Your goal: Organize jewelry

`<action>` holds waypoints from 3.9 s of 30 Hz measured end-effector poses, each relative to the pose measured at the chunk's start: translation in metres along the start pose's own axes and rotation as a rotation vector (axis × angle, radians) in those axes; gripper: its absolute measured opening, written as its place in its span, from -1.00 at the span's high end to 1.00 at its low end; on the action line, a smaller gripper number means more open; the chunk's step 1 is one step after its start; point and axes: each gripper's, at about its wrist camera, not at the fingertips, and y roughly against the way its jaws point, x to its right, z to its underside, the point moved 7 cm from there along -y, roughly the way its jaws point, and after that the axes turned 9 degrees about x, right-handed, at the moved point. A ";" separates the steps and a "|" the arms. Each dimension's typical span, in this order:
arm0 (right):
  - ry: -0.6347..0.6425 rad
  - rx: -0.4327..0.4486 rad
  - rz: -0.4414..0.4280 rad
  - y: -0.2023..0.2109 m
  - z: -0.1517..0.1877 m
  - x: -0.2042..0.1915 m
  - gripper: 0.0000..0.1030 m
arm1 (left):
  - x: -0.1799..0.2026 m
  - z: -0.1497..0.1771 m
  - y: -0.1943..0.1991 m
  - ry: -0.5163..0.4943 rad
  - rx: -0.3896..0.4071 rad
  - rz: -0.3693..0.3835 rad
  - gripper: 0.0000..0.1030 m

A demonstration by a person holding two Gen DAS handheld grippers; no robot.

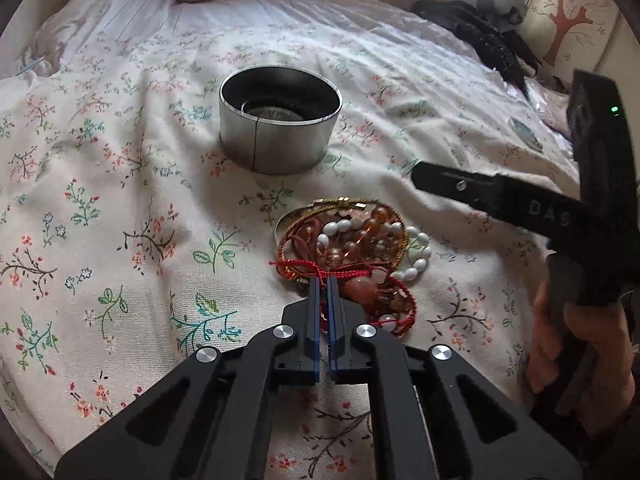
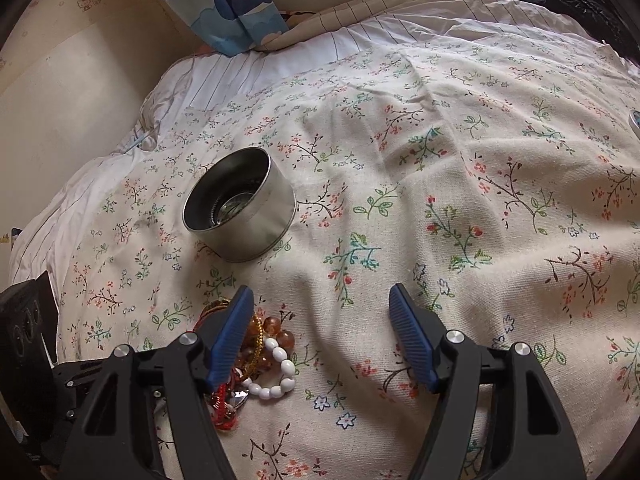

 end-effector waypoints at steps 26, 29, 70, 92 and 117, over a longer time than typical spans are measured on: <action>0.275 -0.021 -0.087 -0.007 0.018 -0.060 0.92 | -0.066 -0.032 0.038 0.312 0.216 -0.018 0.94; 0.224 0.020 -0.123 0.008 0.012 -0.058 0.92 | -0.068 -0.031 0.038 0.318 0.219 -0.020 0.94; -0.256 0.227 -0.489 0.071 -0.024 -0.022 0.92 | -0.047 -0.050 0.063 0.250 0.353 0.056 0.94; -0.297 0.299 -0.534 0.042 -0.068 -0.033 0.92 | -0.049 -0.108 0.067 0.301 0.494 0.129 0.94; -0.243 0.279 -0.482 -0.014 -0.105 -0.046 0.92 | -0.064 -0.139 -0.028 0.349 0.297 -0.033 0.72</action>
